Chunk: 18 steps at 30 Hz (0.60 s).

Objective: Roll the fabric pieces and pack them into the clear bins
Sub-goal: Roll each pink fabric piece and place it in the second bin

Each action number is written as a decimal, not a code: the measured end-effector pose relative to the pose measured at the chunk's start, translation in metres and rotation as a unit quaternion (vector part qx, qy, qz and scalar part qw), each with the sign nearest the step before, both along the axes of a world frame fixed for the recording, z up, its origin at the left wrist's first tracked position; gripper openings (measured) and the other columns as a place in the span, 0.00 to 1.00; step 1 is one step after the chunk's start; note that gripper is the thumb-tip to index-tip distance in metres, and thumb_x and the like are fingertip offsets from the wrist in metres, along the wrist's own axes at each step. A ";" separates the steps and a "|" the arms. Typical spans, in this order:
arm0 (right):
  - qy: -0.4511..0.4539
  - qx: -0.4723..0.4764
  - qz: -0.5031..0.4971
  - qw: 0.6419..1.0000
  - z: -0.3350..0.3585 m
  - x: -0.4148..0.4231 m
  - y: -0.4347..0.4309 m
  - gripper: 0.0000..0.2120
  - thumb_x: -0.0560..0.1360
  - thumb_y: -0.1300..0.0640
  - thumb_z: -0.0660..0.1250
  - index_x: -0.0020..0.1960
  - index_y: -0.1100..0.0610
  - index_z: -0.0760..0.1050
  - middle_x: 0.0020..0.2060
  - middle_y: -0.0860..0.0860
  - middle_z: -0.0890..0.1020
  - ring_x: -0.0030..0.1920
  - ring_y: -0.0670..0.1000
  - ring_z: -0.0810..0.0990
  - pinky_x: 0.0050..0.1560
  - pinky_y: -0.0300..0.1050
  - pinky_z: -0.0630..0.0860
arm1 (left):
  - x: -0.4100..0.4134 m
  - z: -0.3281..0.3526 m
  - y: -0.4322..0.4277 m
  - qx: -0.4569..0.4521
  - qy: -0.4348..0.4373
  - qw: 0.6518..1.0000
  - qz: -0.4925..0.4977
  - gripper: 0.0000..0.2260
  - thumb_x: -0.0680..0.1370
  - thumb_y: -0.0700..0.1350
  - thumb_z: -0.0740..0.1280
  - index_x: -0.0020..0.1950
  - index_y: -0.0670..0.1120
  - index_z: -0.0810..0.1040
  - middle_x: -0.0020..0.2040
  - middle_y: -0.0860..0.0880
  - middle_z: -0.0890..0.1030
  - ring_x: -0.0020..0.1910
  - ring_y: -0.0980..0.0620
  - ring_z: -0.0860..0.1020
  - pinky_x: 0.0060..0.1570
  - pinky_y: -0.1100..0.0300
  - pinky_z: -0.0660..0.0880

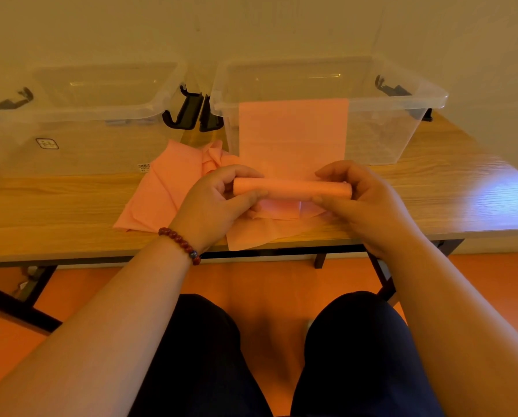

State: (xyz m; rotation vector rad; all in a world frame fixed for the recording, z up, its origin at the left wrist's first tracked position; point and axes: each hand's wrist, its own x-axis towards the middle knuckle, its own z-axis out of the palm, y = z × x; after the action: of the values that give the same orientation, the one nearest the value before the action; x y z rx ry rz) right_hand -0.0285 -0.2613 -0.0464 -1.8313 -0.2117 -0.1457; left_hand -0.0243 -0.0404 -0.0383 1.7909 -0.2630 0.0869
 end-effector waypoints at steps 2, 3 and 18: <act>0.000 0.007 -0.017 1.000 -0.001 0.000 0.001 0.09 0.73 0.55 0.72 0.49 0.42 0.78 0.39 0.41 0.83 0.38 0.44 0.79 0.45 0.48 0.78 | -0.001 0.001 0.000 -0.006 -0.002 1.000 -0.004 0.11 0.74 0.39 0.70 0.51 0.53 0.77 0.42 0.51 0.80 0.36 0.60 0.81 0.37 0.68 0.77; 0.001 0.013 -0.020 1.000 -0.001 0.000 0.002 0.07 0.75 0.55 0.71 0.49 0.43 0.78 0.35 0.43 0.83 0.35 0.44 0.78 0.42 0.47 0.76 | -0.001 0.001 0.000 -0.007 -0.003 1.000 -0.005 0.12 0.73 0.39 0.71 0.51 0.54 0.77 0.44 0.51 0.80 0.37 0.59 0.81 0.38 0.67 0.78; -0.004 0.008 -0.008 1.000 0.000 0.000 0.002 0.05 0.76 0.54 0.69 0.48 0.44 0.78 0.32 0.44 0.81 0.31 0.42 0.76 0.33 0.39 0.73 | 0.001 -0.001 0.000 -0.010 0.007 1.000 0.005 0.11 0.72 0.39 0.72 0.48 0.54 0.77 0.43 0.51 0.82 0.36 0.58 0.81 0.37 0.65 0.78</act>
State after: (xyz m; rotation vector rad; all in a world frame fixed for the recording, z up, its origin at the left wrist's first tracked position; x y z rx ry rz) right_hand -0.0286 -0.2595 -0.0463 -1.8161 -0.2021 -0.1661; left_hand -0.0237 -0.0399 -0.0391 1.7732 -0.2418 0.0843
